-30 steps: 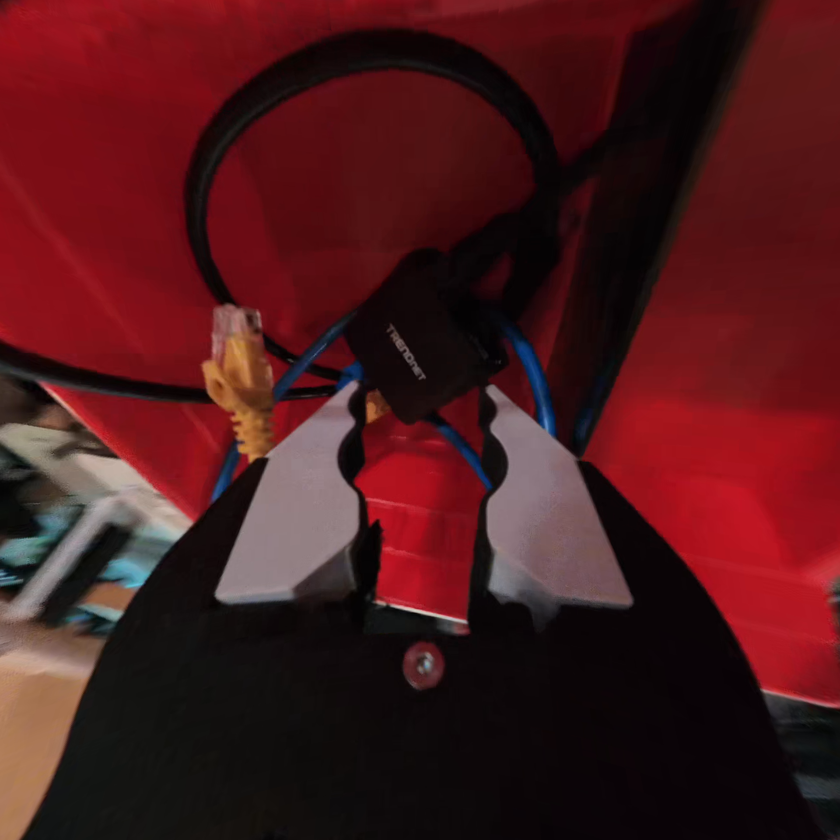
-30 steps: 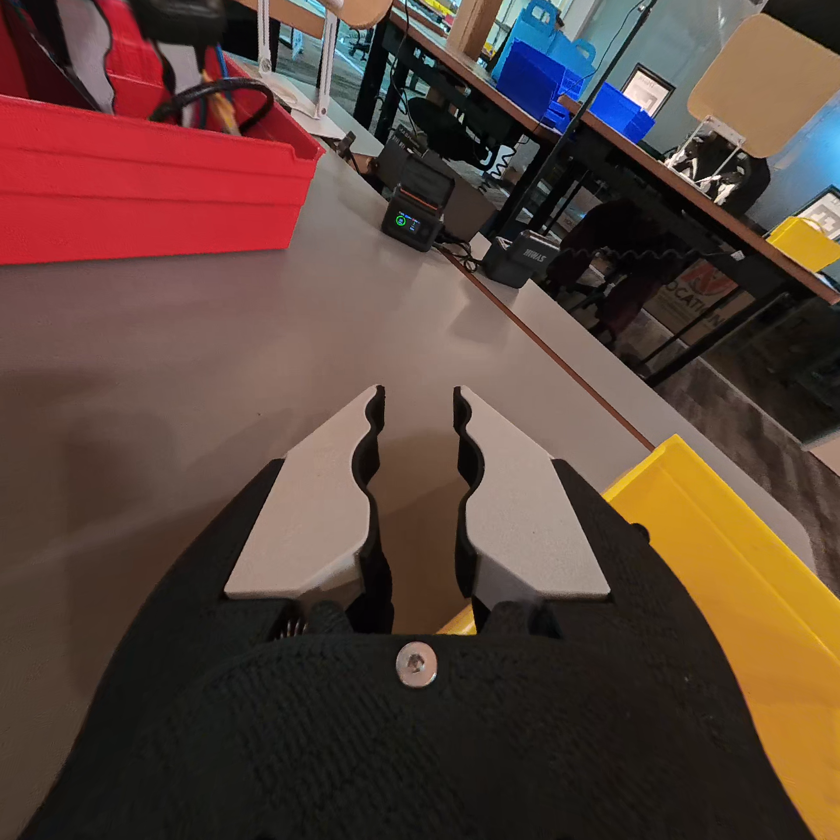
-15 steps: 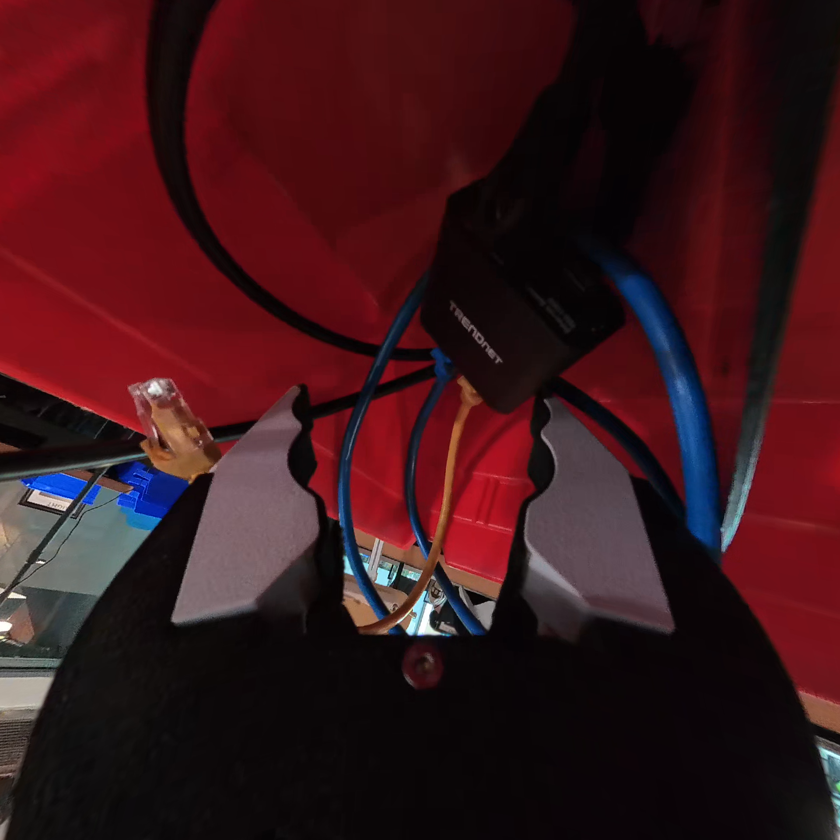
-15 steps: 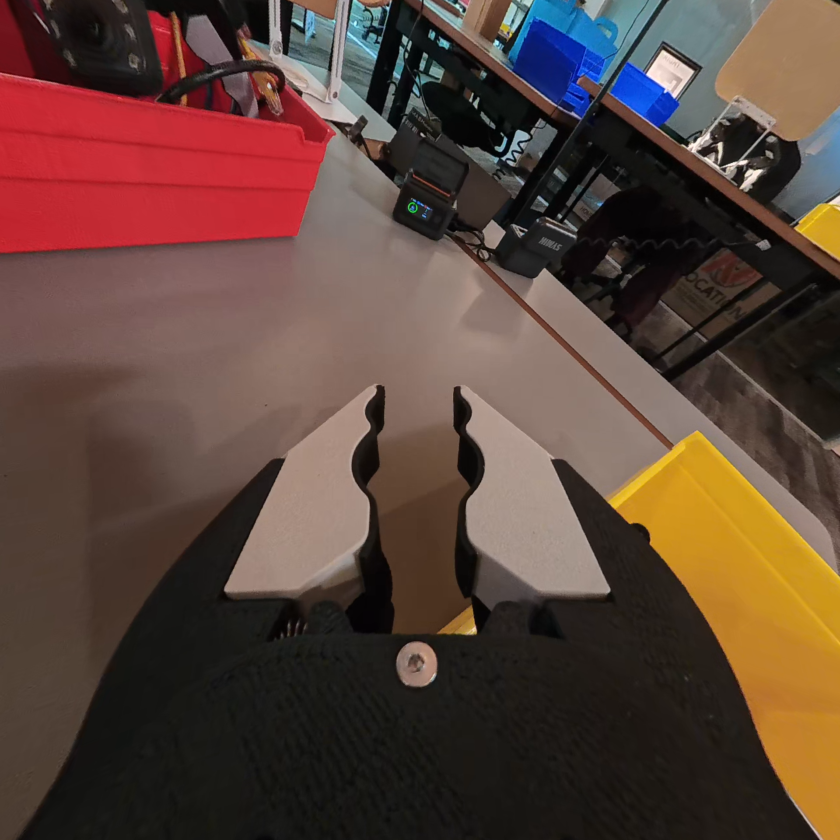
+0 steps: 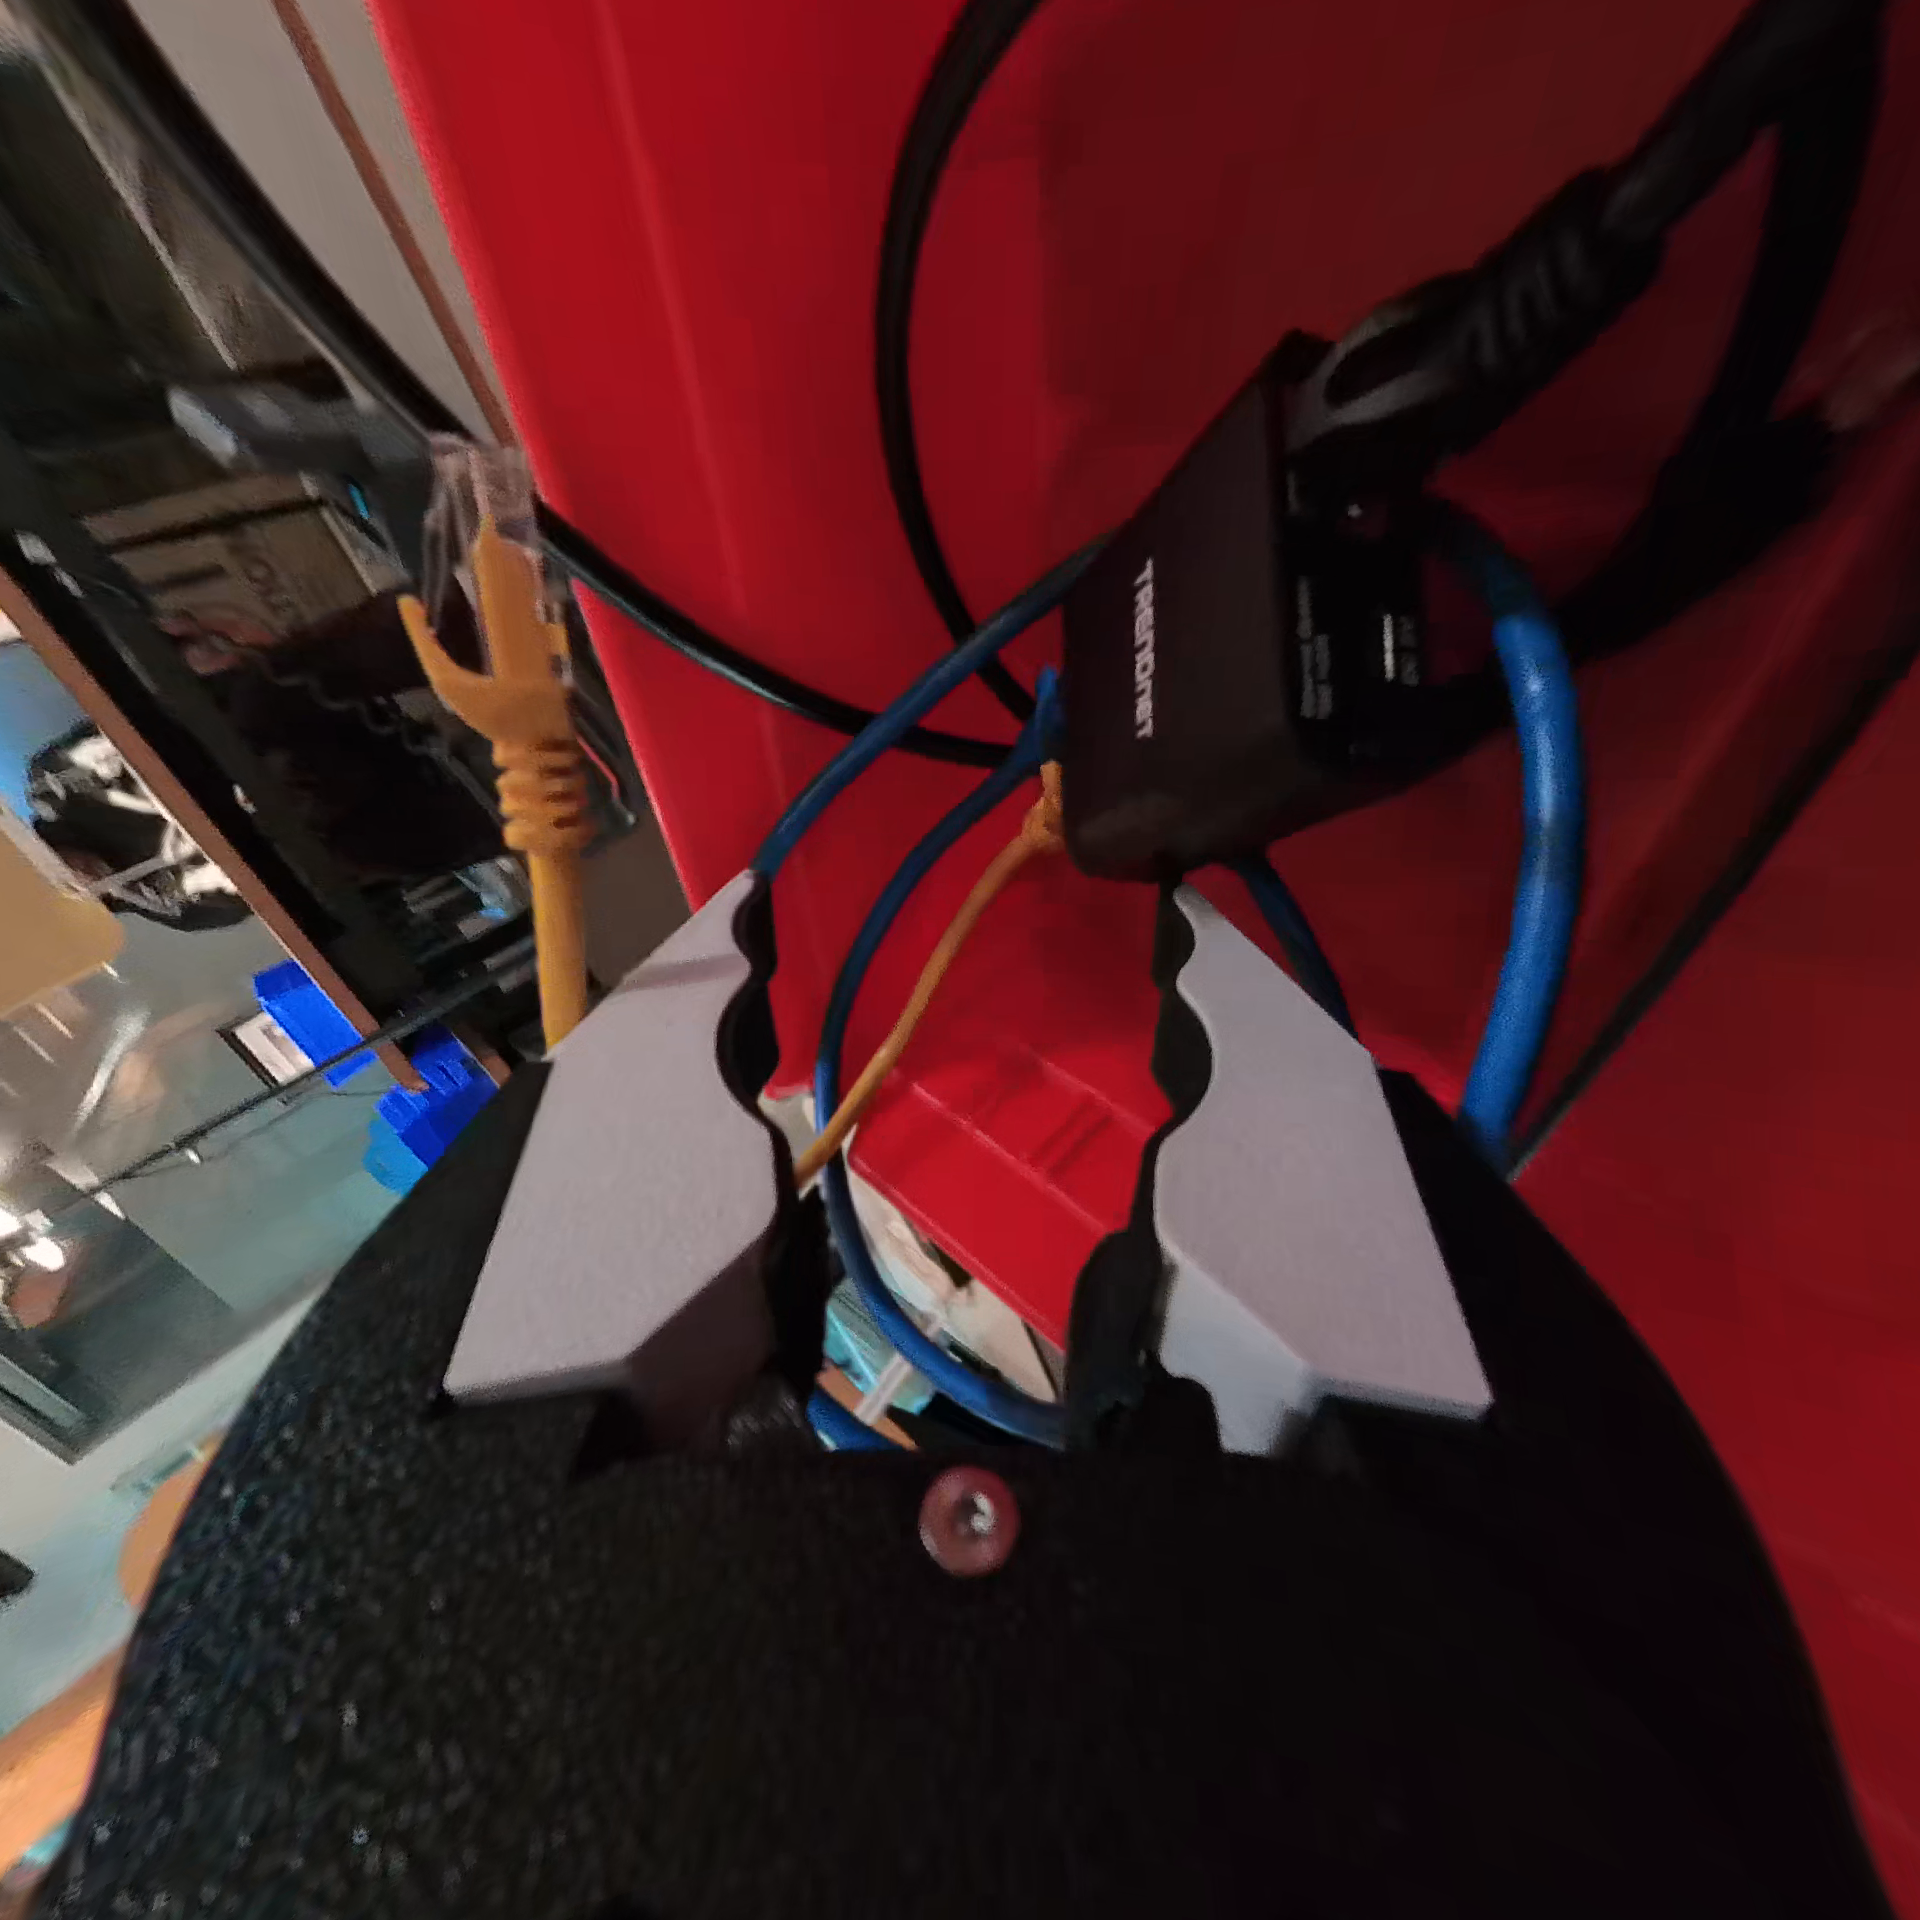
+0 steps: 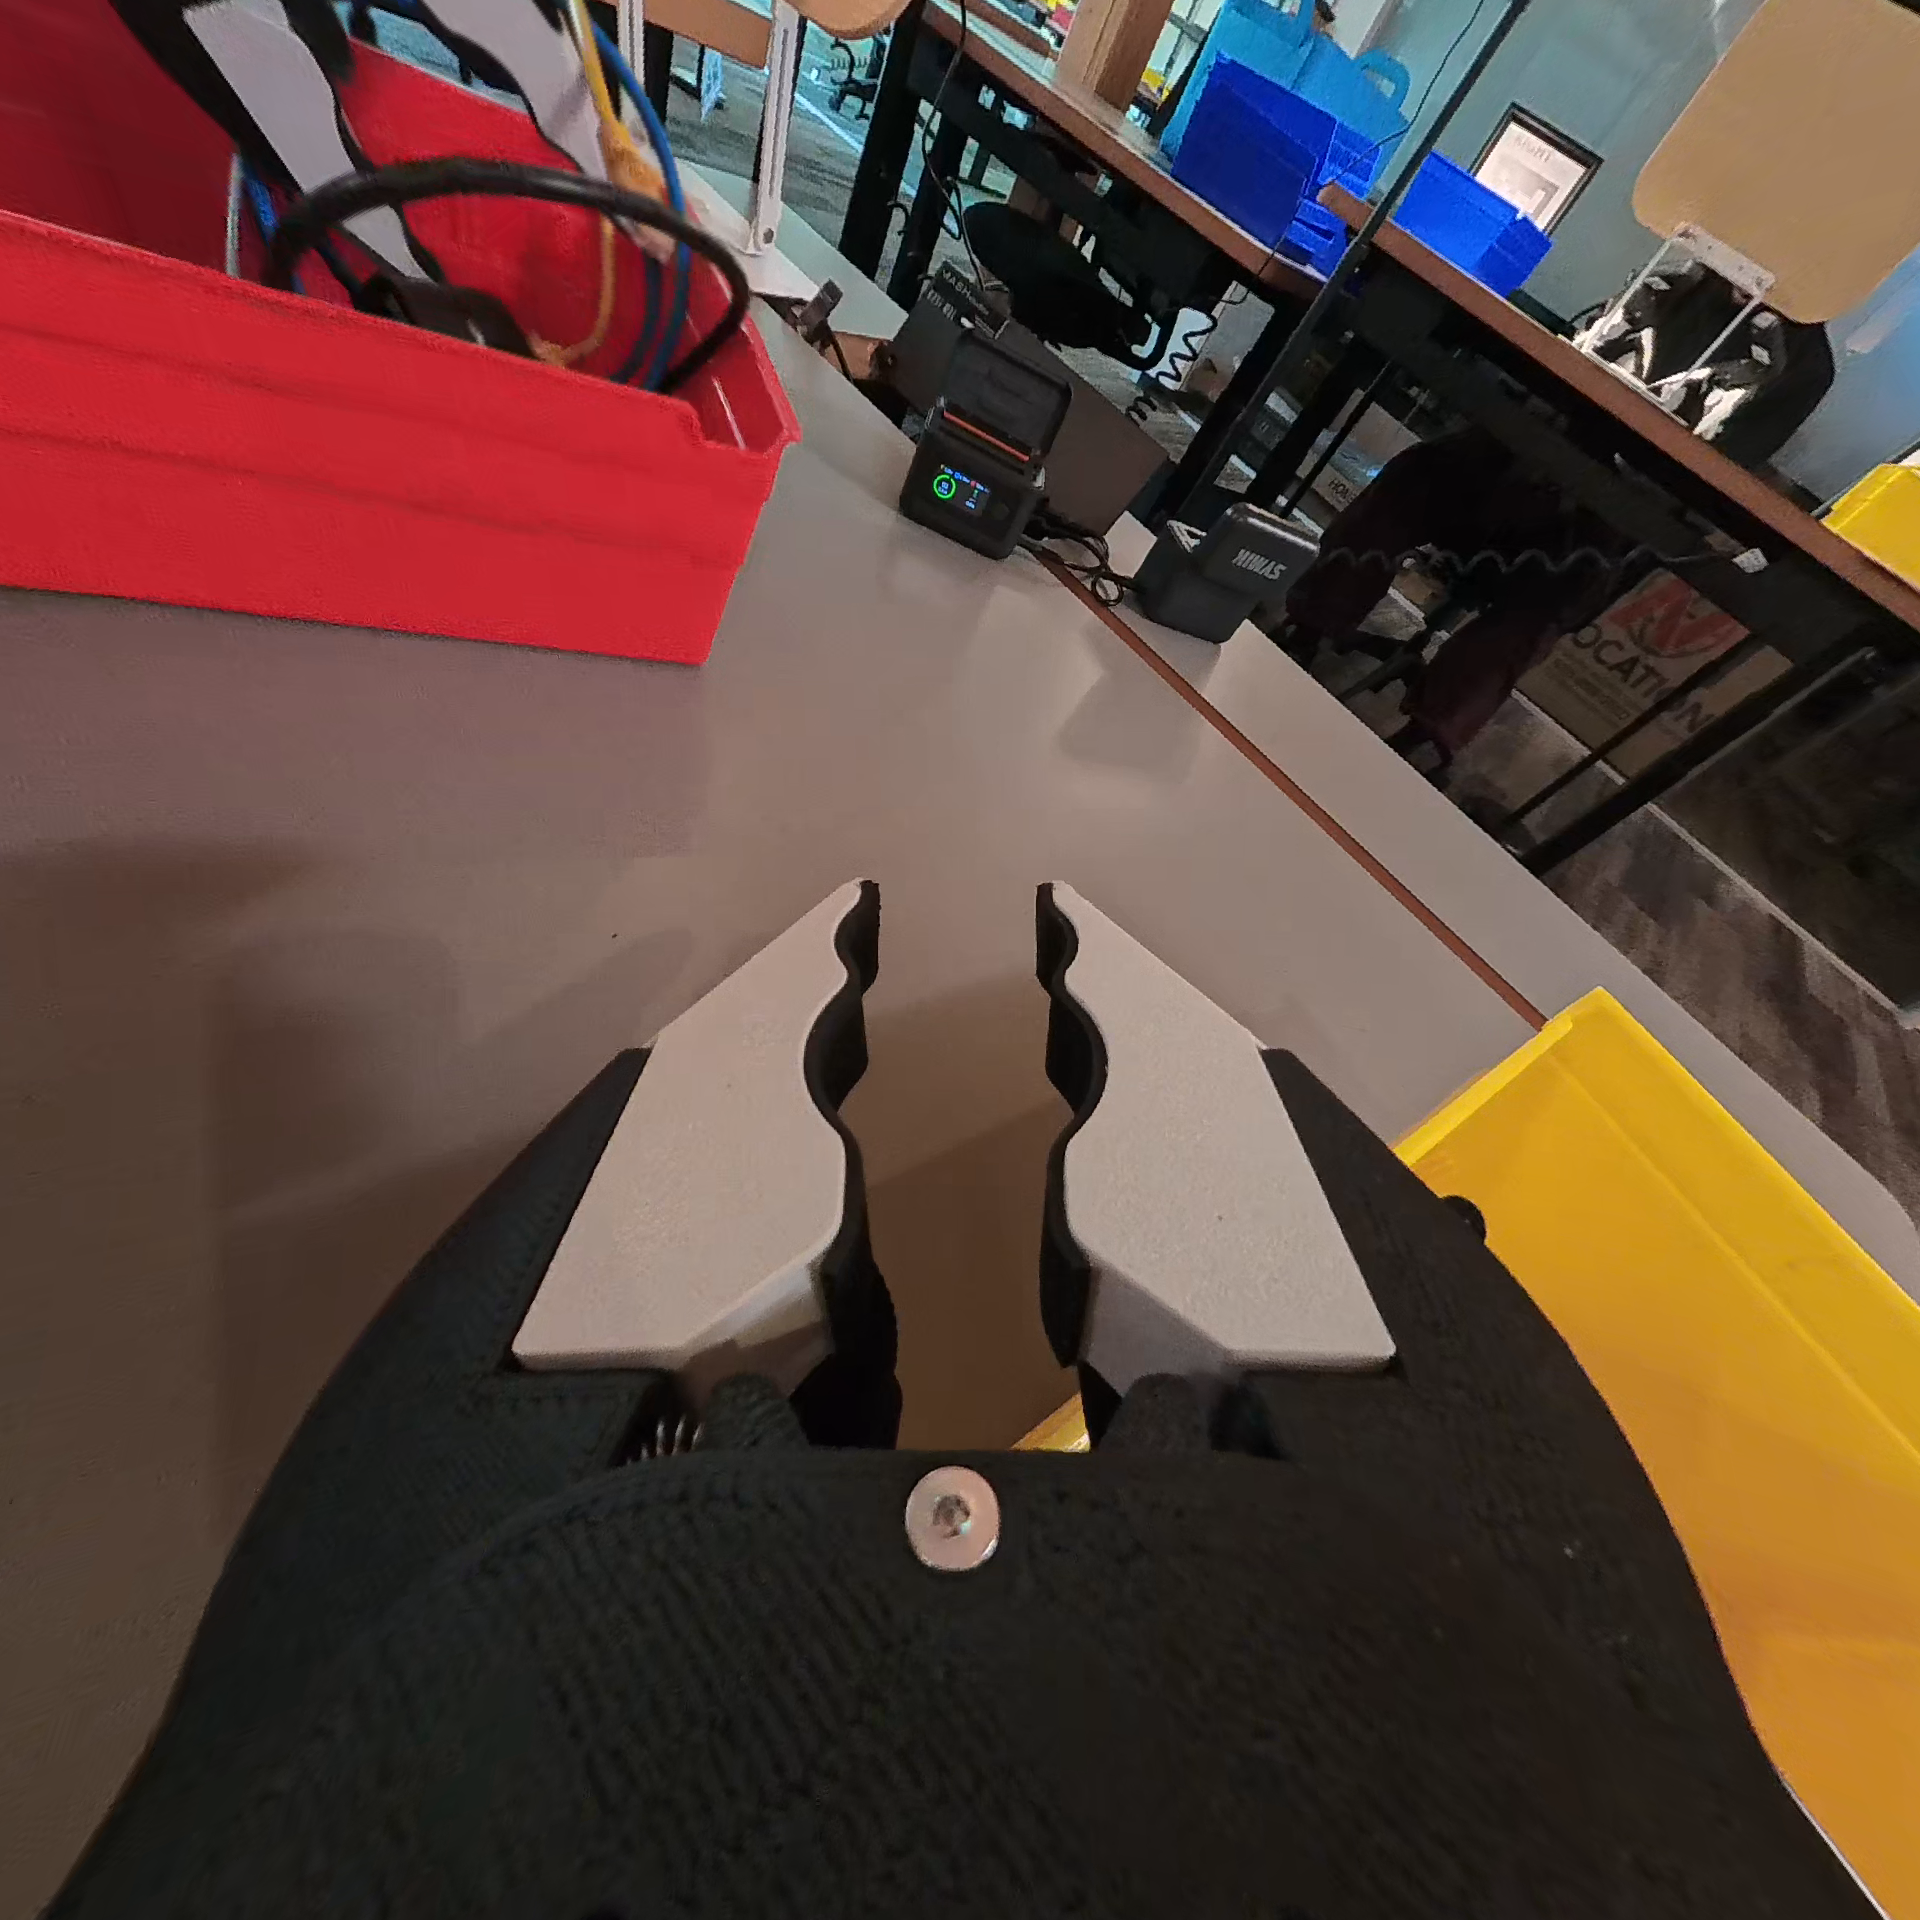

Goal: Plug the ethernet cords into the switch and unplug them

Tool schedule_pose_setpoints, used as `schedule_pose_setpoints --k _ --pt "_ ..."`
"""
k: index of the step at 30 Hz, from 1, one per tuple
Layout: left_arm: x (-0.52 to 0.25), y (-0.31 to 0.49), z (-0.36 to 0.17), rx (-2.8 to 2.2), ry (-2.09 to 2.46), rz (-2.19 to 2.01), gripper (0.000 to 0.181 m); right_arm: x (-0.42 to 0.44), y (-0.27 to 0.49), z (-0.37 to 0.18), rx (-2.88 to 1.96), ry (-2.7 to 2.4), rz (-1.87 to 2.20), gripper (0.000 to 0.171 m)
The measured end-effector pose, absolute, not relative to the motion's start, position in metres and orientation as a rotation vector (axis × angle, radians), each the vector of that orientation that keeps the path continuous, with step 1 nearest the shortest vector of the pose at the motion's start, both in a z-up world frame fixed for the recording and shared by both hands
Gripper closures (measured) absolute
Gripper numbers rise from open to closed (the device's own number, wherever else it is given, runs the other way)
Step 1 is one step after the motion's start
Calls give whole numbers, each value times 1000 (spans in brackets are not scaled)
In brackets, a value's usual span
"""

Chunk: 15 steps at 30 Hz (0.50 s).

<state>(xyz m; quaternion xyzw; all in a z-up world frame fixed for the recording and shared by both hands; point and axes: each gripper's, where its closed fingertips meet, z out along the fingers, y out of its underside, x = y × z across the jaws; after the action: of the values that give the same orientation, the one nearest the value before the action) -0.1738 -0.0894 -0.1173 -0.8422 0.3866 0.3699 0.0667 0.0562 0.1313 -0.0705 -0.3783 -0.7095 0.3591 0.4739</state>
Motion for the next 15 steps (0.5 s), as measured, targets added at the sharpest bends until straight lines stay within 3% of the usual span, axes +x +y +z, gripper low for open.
schedule_pose_setpoints --k 4,9,15 --pt "-157 -77 -122 -2498 1348 1092 123 56 131 -71 -925 -1738 879 143" --pt "-169 -76 -126 -2601 1257 1094 123 57 133 -72 -918 -1742 864 143" --pt "-204 -105 -129 -2853 935 1094 108 59 136 -68 -918 -1726 888 143"
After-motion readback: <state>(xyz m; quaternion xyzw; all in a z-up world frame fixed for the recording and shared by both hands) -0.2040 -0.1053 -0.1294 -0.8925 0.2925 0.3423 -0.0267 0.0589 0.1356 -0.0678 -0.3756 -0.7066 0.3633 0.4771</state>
